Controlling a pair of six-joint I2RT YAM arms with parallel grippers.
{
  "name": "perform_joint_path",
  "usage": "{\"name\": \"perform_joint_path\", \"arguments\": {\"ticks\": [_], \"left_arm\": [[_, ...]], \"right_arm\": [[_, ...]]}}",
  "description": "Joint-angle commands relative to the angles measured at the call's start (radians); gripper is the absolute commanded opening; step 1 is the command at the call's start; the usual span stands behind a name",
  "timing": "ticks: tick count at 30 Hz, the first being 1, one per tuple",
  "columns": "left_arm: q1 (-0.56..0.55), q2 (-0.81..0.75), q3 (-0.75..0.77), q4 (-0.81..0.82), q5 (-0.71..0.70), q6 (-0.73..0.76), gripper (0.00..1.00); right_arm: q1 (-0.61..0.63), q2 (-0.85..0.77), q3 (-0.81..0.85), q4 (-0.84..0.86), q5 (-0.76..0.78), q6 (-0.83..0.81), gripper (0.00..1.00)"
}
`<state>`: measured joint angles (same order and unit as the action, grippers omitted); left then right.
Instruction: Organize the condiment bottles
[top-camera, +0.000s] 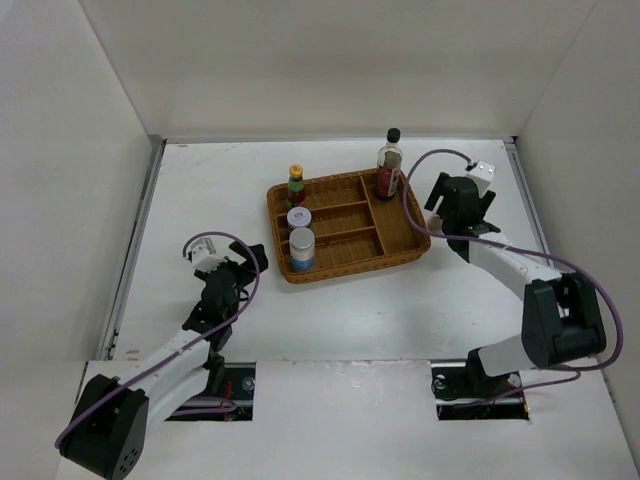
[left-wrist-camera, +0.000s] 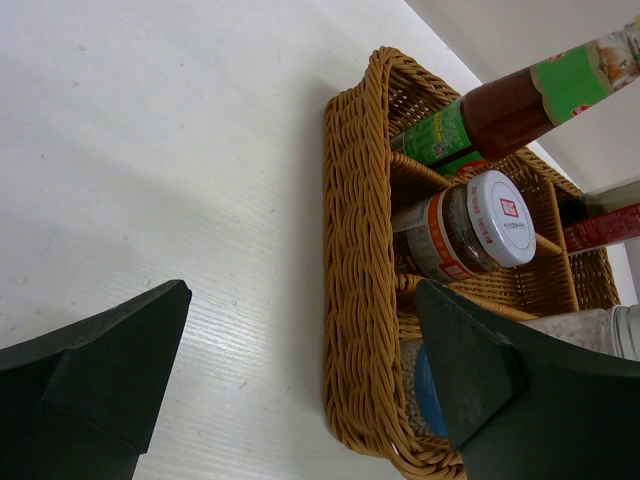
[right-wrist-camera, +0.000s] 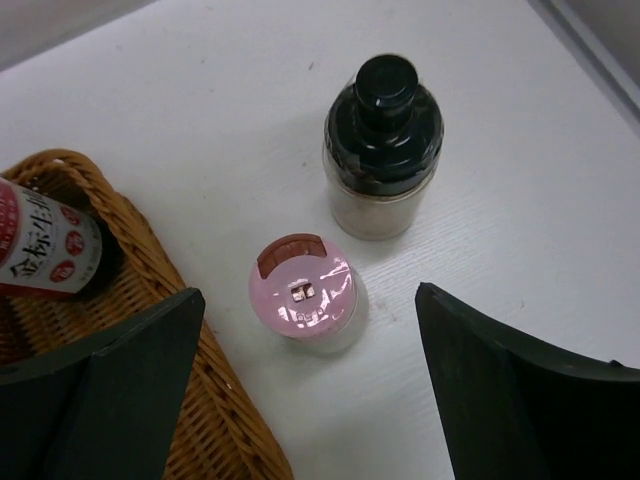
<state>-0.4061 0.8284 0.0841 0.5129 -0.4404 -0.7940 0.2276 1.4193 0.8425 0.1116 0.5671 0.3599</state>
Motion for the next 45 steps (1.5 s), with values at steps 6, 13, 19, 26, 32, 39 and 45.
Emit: {"name": "perform_joint_path", "arguments": {"ticks": [6, 13, 19, 26, 32, 39, 45], "left_arm": [[0.005, -0.003, -0.009, 0.05, 0.006, -0.01, 1.0], [0.002, 0.006, -0.006, 0.052, 0.006, -0.01, 1.0], [0.002, 0.006, -0.006, 0.052, 0.006, -0.01, 1.0], [0.003, 0.011, -0.004, 0.053, 0.006, -0.01, 1.0], [0.005, 0.006, -0.006, 0.053, 0.006, -0.01, 1.0], [0.003, 0.011, -0.004, 0.053, 0.006, -0.01, 1.0], [0.002, 0.014, -0.003, 0.053, 0.006, -0.01, 1.0]], "right_arm": [[-0.041, 0.107, 0.069, 0.031, -0.102, 0.039, 0.75], [-0.034, 0.078, 0.053, 0.129, -0.014, -0.022, 0.51], [0.029, -0.038, 0.041, 0.128, 0.045, -0.072, 0.5], [0.16, -0.103, 0.076, 0.135, 0.004, -0.072, 0.5], [0.22, 0.033, 0.115, 0.212, -0.068, -0.056, 0.51], [0.226, 0.154, 0.173, 0.238, -0.122, -0.061, 0.51], [0.226, 0.231, 0.172, 0.283, -0.118, -0.068, 0.54]]}}
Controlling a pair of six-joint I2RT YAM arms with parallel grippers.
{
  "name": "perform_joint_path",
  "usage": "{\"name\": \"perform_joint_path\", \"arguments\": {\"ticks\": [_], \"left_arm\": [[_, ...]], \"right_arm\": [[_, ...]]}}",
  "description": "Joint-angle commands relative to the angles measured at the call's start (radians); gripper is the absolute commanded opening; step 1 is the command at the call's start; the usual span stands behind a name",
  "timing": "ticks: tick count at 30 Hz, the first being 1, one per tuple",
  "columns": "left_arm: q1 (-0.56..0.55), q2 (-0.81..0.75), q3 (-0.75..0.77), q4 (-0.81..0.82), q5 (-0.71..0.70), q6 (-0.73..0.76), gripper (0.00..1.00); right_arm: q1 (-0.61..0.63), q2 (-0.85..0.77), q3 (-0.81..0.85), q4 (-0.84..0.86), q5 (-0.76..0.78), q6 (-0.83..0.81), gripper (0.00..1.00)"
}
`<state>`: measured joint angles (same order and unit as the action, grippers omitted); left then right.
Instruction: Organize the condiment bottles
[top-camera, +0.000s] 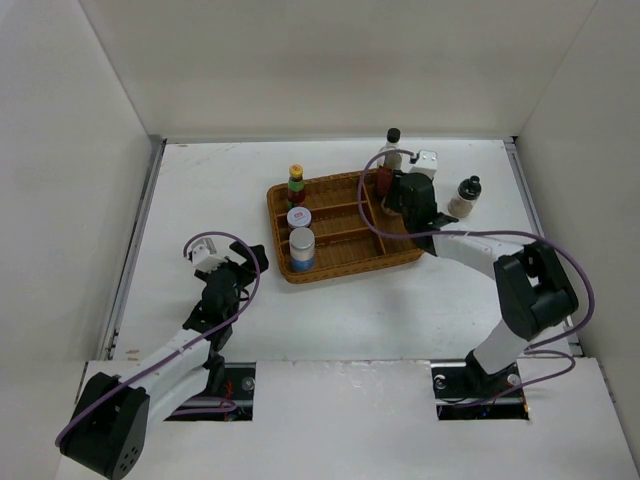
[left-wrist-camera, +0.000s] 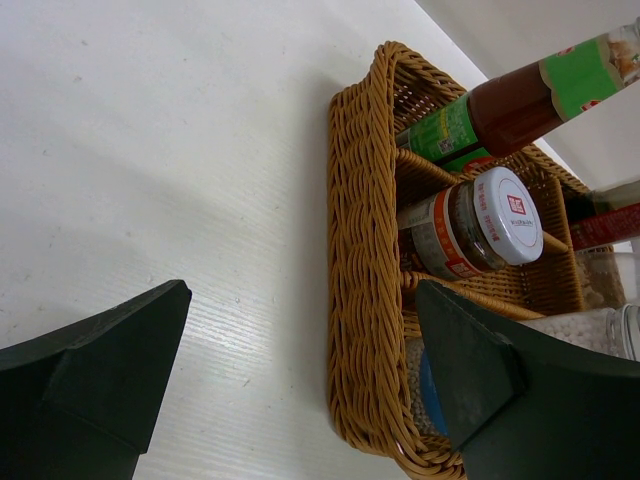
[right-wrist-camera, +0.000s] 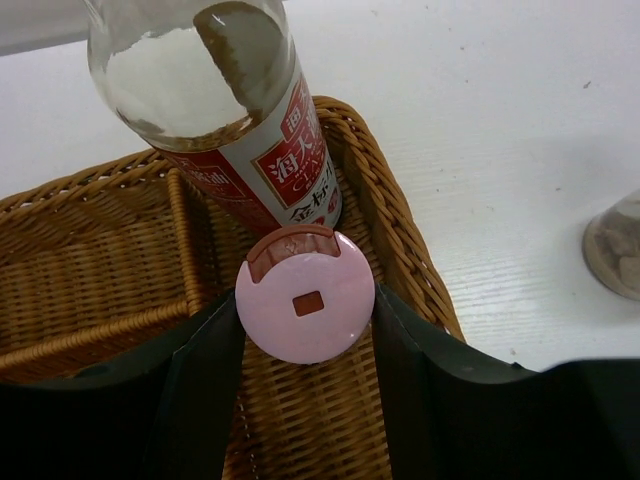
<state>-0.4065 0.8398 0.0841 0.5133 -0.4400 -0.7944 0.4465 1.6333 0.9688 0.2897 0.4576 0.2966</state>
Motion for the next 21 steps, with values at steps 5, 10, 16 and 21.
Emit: {"name": "perform_joint_path", "arguments": {"ticks": [5, 10, 16, 21], "left_arm": [[0.005, -0.001, -0.004, 0.053, 0.006, -0.009, 1.0], [0.005, -0.002, -0.004, 0.053, 0.006, -0.009, 1.0], [0.005, -0.001, -0.004, 0.053, 0.006, -0.009, 1.0], [0.005, -0.002, -0.004, 0.053, 0.006, -0.009, 1.0]], "right_arm": [[0.011, 0.054, 0.039, 0.117, 0.012, -0.008, 0.67], [0.011, -0.033, 0.002, 0.098, 0.012, -0.011, 0.81], [-0.057, -0.286, -0.136, 0.072, 0.053, 0.044, 0.89], [-0.246, -0.29, -0.137, -0.017, 0.148, 0.09, 1.0]]}}
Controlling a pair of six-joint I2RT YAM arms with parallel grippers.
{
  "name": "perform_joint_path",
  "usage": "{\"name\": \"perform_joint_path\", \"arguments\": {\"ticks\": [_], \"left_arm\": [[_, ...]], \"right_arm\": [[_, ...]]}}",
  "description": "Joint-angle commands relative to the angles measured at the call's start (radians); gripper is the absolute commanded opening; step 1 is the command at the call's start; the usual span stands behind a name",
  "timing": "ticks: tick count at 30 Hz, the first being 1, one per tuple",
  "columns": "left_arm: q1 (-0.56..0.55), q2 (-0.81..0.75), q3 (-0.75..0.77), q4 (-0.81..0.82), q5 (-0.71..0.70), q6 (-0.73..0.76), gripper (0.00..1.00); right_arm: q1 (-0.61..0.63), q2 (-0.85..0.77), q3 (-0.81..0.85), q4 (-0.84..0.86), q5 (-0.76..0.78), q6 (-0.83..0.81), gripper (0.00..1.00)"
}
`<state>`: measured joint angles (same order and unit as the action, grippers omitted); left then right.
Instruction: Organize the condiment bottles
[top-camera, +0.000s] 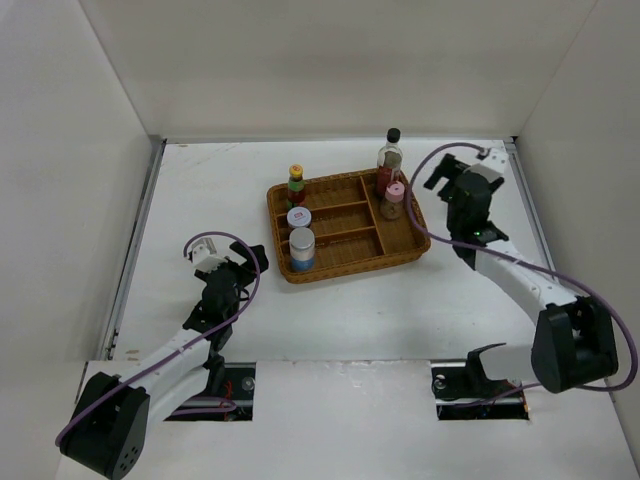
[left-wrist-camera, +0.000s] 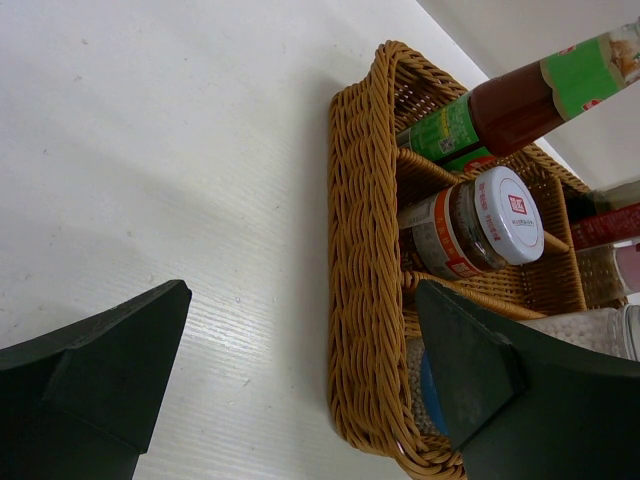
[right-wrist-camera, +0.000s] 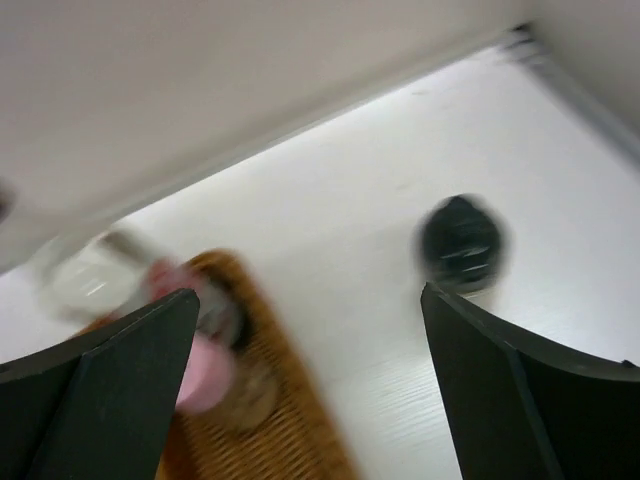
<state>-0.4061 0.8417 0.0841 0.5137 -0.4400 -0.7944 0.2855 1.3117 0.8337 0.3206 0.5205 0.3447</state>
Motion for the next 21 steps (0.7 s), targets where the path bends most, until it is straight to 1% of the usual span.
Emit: {"name": "perform_joint_path", "arguments": {"ticks": [1, 6, 10, 14, 17, 19, 21], "left_arm": [[0.005, -0.004, -0.004, 0.052, 0.006, -0.009, 1.0], [0.005, -0.003, -0.004, 0.052, 0.006, -0.009, 1.0], [0.007, -0.003, -0.004, 0.052, 0.006, -0.009, 1.0], [0.007, -0.003, -0.004, 0.052, 0.006, -0.009, 1.0], [0.007, -0.004, -0.004, 0.052, 0.006, -0.008, 1.0], [0.007, -0.009, -0.004, 0.052, 0.006, -0.008, 1.0], [0.007, -0.01, -0.006, 0.052, 0.006, -0.008, 1.0]], "right_arm": [[-0.114, 0.059, 0.016, -0.06, 0.082, 0.039, 1.0], [-0.203, 0.219, 0.137, -0.121, 0.032, 0.027, 1.0], [-0.249, 0.334, 0.214, -0.127, -0.02, 0.028, 1.0], [-0.268, 0.422, 0.263, -0.095, -0.036, 0.02, 0.99], [-0.271, 0.462, 0.283, -0.075, -0.059, 0.008, 0.76], [-0.266, 0.454, 0.259, -0.048, -0.059, 0.016, 0.61], [-0.265, 0.408, 0.208, -0.006, -0.039, 0.016, 0.52]]}}
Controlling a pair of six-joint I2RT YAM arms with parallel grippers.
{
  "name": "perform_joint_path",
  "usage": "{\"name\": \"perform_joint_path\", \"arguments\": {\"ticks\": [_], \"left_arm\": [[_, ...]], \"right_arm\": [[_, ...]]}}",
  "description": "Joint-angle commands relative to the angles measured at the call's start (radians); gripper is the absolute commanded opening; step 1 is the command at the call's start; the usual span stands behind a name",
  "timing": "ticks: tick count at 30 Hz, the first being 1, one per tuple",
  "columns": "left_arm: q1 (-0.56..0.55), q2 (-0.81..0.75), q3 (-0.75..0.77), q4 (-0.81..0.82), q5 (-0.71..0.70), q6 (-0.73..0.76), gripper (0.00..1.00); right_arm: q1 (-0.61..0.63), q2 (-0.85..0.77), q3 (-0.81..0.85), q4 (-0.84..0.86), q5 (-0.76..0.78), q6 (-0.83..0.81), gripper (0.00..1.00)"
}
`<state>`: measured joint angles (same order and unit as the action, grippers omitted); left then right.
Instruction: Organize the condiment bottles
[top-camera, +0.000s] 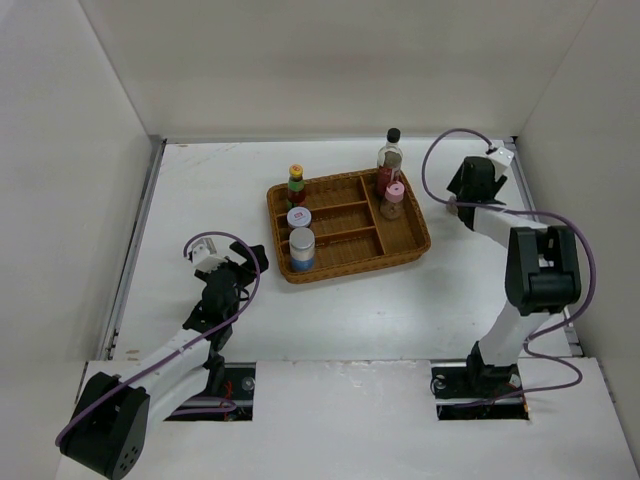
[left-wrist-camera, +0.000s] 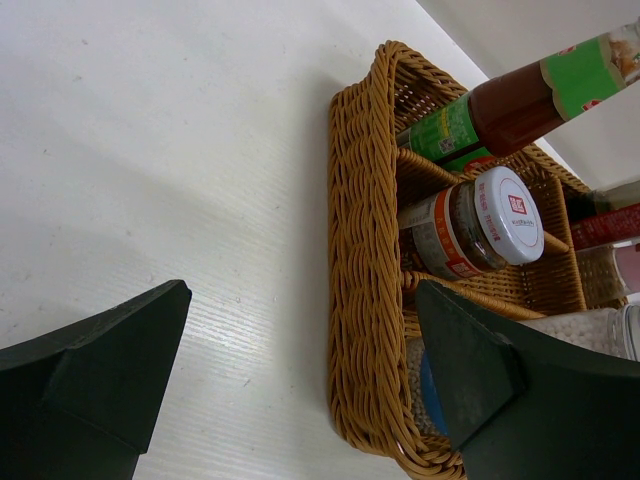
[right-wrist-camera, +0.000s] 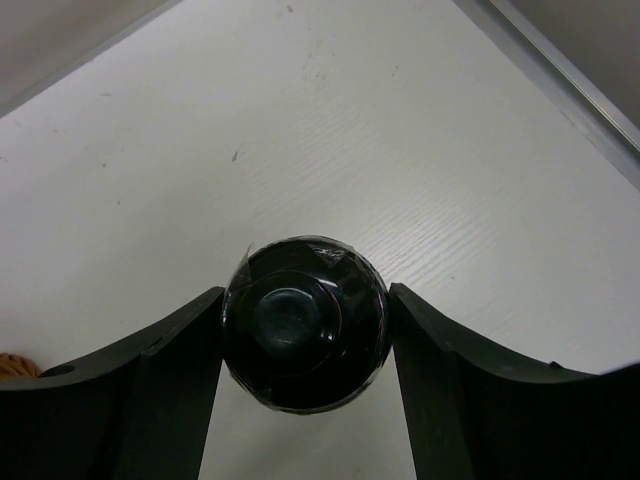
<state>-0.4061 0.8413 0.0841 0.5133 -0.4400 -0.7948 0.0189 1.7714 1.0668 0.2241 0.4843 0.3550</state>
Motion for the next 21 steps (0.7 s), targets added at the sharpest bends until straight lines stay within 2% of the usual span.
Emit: {"name": "perform_joint_path", "arguments": {"ticks": [1, 7, 12, 16, 21], "left_arm": [[0.007, -0.01, -0.006, 0.053, 0.006, -0.007, 1.0], [0.008, -0.002, -0.004, 0.056, 0.006, -0.009, 1.0], [0.007, -0.011, -0.007, 0.056, 0.006, -0.009, 1.0], [0.005, -0.004, -0.003, 0.056, 0.006, -0.009, 1.0], [0.011, -0.019, -0.004, 0.048, 0.006, -0.007, 1.0]], "right_arm": [[0.014, -0.093, -0.065, 0.119, 0.02, 0.006, 0.52], [0.184, -0.393, -0.298, 0.176, 0.148, 0.007, 0.51], [0.344, -0.564, -0.378, 0.159, 0.192, -0.001, 0.5], [0.428, -0.592, -0.37, 0.138, 0.163, -0.005, 0.51], [0.48, -0.489, -0.347, 0.13, 0.094, 0.007, 0.51]]}}
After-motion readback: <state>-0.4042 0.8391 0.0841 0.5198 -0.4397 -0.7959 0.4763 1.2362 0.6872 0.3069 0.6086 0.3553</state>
